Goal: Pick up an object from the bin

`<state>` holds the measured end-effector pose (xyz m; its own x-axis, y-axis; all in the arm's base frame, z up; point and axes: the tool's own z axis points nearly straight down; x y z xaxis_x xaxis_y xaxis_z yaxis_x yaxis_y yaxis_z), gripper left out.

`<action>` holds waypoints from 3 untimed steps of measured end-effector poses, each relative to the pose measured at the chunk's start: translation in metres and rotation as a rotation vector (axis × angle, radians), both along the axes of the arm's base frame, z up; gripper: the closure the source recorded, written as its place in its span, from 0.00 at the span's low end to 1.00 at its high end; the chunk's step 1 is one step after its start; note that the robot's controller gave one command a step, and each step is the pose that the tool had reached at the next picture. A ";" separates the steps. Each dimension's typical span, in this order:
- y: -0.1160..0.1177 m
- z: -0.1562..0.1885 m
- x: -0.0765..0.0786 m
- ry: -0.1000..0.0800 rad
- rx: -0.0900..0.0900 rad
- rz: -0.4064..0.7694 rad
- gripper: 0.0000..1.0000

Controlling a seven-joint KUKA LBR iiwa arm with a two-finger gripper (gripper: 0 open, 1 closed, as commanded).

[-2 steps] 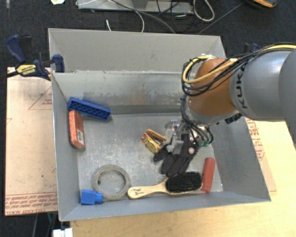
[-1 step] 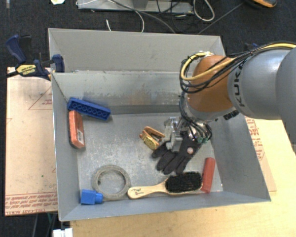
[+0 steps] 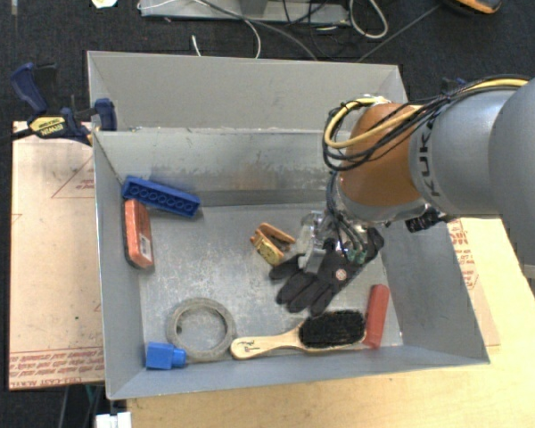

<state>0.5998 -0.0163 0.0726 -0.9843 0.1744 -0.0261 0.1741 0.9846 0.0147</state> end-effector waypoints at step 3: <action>0.021 0.000 -0.025 -0.009 0.007 -0.226 1.00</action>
Offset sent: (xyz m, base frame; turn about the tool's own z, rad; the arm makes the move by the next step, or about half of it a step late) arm -0.0280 0.0213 -0.0026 0.2265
